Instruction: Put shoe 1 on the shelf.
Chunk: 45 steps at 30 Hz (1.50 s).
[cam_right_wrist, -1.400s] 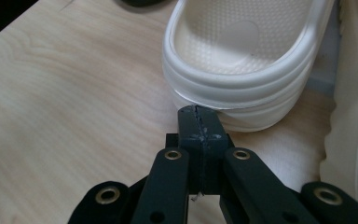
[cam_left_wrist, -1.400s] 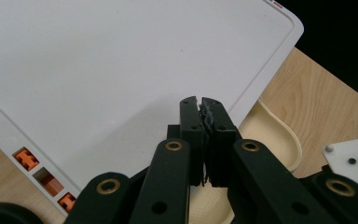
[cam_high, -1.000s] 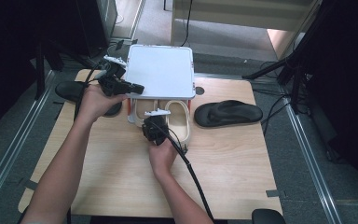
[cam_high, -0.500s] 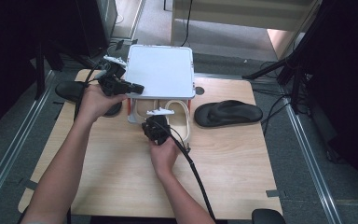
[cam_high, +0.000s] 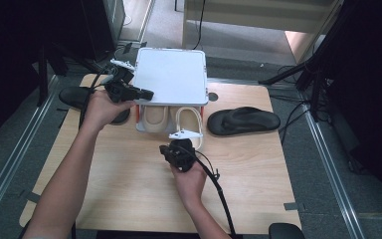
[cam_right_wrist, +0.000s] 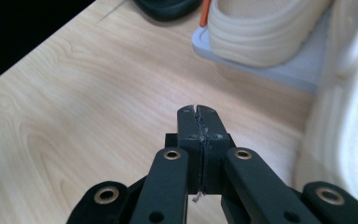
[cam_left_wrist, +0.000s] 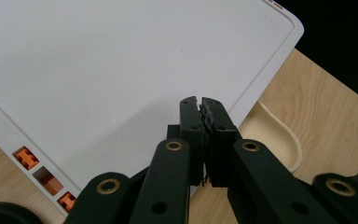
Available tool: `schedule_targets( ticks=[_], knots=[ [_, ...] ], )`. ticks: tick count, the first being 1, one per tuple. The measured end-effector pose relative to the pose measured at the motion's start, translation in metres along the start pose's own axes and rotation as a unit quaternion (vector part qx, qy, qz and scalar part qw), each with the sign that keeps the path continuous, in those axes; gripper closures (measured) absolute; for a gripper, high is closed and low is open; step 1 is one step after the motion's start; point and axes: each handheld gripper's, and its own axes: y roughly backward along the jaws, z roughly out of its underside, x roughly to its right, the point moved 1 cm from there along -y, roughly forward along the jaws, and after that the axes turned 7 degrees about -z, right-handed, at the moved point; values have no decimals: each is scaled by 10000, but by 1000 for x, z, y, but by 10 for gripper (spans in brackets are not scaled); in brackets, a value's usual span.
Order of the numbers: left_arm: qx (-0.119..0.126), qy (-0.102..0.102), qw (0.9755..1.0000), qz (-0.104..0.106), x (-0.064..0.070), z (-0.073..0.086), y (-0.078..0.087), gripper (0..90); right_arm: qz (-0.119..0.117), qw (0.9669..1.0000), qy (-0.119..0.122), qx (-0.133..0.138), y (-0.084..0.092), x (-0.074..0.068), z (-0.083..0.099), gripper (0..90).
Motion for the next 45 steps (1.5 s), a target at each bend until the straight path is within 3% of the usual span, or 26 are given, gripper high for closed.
schedule_targets(
  ticks=[4,9,15,21,27,37,45],
  knots=[
    [1,3,10000,7,0,0,0,883,-66,9999,-102,4,15,5,11,900],
    [2,5,10000,10,0,0,0,884,115,9999,-49,-18,32,15,23,900],
    [8,17,10000,39,-1,0,0,884,163,9995,-281,15,47,29,35,900],
    [19,42,10000,45,-1,1,0,884,343,9988,-361,-35,56,41,42,900],
    [21,43,10000,37,-1,1,0,884,514,9978,-404,-66,62,51,47,900],
    [14,15,10000,21,-1,1,0,884,537,9975,-462,-31,62,63,48,900],
    [14,13,10000,3,0,1,0,883,531,9975,-463,-23,59,64,45,900]
  ],
)
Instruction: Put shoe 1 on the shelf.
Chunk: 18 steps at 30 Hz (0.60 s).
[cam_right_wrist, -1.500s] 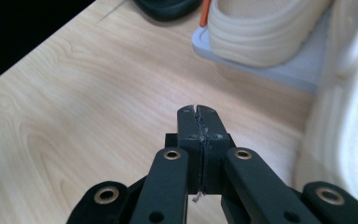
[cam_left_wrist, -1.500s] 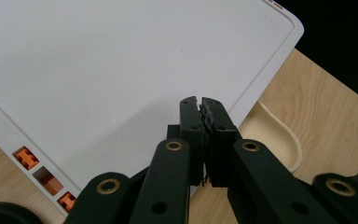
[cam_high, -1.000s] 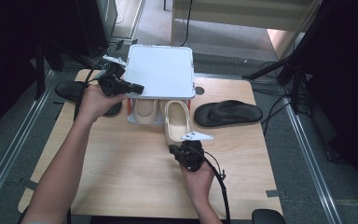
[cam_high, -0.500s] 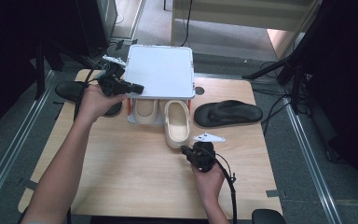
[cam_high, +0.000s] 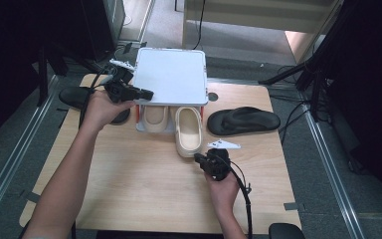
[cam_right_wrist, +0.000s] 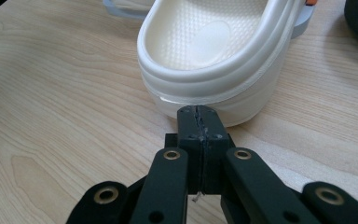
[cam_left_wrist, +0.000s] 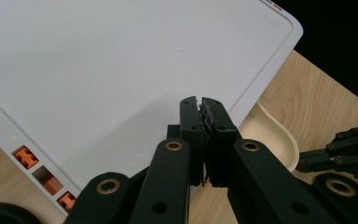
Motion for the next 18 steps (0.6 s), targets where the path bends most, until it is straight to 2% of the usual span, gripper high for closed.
schedule_targets(
  ticks=[6,10,18],
  knots=[
    [9,2,10000,-9,0,0,0,883,5,10000,6,-6,-2,1,-3,900],
    [9,-6,10000,-17,0,0,0,883,88,9999,50,39,-3,1,-4,900],
    [4,-8,10000,-19,1,0,0,883,58,10000,2,46,-7,4,-7,900]
  ],
)
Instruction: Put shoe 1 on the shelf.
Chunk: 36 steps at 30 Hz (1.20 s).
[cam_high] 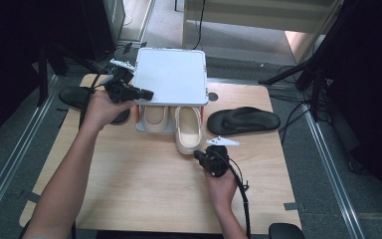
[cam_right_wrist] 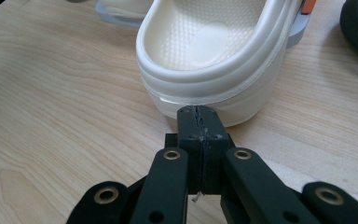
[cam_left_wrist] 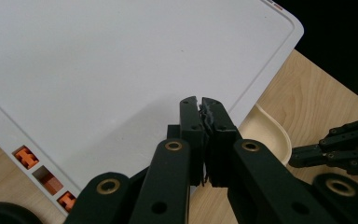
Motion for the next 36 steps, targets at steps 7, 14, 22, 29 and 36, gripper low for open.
schedule_targets(
  ticks=[7,14,22,29,36],
  knots=[
    [2,4,10000,3,0,0,0,883,-5,10000,-4,-52,-5,0,-8,900],
    [3,12,10000,2,0,0,0,883,20,9999,31,-135,-14,1,-18,900],
    [9,2,10000,-20,0,0,0,884,-1,9998,47,-212,-26,4,-32,900],
    [7,4,10000,-9,0,0,0,883,8,9995,106,-282,-36,6,-45,900],
    [8,-3,10000,-4,0,0,0,883,27,9994,60,-329,-48,7,-56,900]
  ],
)
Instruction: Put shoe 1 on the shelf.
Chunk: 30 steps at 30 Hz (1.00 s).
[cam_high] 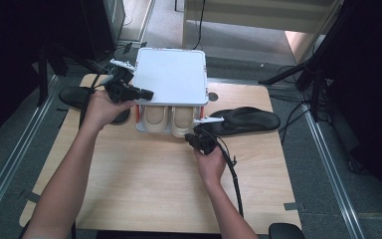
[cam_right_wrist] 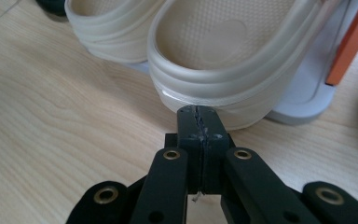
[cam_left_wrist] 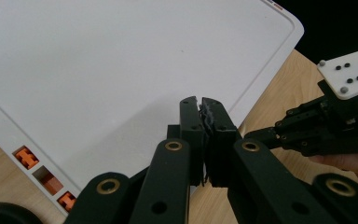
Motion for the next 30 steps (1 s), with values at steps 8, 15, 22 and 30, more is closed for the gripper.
schedule_targets(
  ticks=[8,15,22,30],
  knots=[
    [17,-33,10000,-26,0,0,0,883,9,10000,-41,-19,-14,-1,-11,900],
    [53,-19,10000,49,-2,0,0,876,-66,9999,-116,-20,-16,1,-14,900],
    [51,-9,10000,13,-1,0,0,859,-169,9998,-23,102,-7,-1,-10,897],
    [1,112,9999,26,0,-3,0,802,-326,9993,79,147,6,-7,-6,870]
  ],
)
